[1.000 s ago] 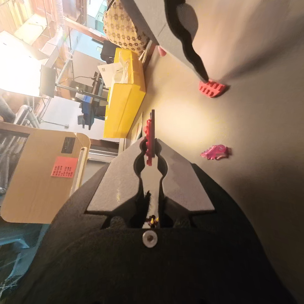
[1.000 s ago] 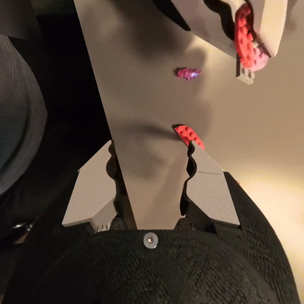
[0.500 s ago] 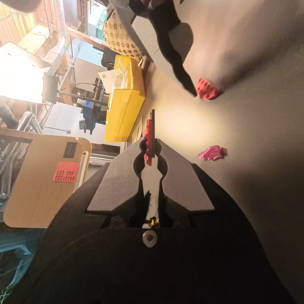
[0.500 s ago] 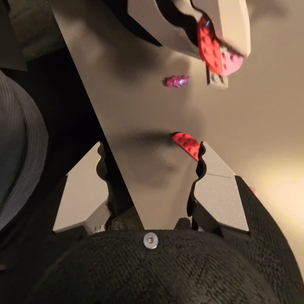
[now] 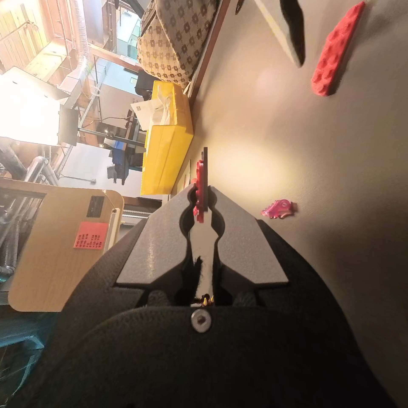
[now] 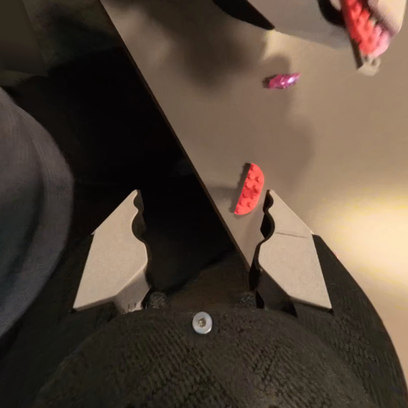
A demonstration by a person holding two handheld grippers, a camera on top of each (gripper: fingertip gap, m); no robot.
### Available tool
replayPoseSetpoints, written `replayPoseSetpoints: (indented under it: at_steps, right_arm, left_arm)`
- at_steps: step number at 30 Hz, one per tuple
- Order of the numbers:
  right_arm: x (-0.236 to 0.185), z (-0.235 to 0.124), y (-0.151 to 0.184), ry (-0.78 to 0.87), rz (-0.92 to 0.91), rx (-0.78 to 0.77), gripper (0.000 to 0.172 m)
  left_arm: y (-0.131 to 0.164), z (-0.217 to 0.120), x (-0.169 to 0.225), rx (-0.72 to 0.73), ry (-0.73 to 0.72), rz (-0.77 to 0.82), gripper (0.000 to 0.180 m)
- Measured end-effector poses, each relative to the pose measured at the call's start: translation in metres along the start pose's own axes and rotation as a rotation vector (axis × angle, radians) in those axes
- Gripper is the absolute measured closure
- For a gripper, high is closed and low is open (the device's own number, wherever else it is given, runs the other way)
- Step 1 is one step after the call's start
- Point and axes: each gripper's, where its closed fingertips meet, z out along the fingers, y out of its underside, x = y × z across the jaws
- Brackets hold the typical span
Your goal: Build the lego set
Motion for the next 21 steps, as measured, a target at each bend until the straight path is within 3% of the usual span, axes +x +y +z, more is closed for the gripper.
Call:
replayPoseSetpoints:
  at_steps: [3,7,11,16,21]
  right_arm:
    - [0.010,0.007,0.011,0.190,-0.232,-0.064,0.068]
    - [0.010,0.015,0.024,0.310,-0.444,-0.153,0.079]
    - [0.004,0.010,0.024,0.378,-0.505,-0.155,0.094]
    - [0.020,0.007,0.018,0.510,-0.604,-0.144,0.100]
    - [0.015,0.001,0.011,0.609,-0.735,-0.114,0.148]
  left_arm:
    - [-0.001,0.000,0.002,0.003,0.006,0.004,0.174]
    - [-0.003,0.000,0.003,0.009,0.009,0.009,0.174]
    - [-0.005,0.000,0.004,0.015,0.010,0.010,0.174]
    - [-0.008,0.000,0.006,0.021,0.018,0.018,0.174]
    - [-0.009,-0.001,0.006,0.028,0.017,0.014,0.174]
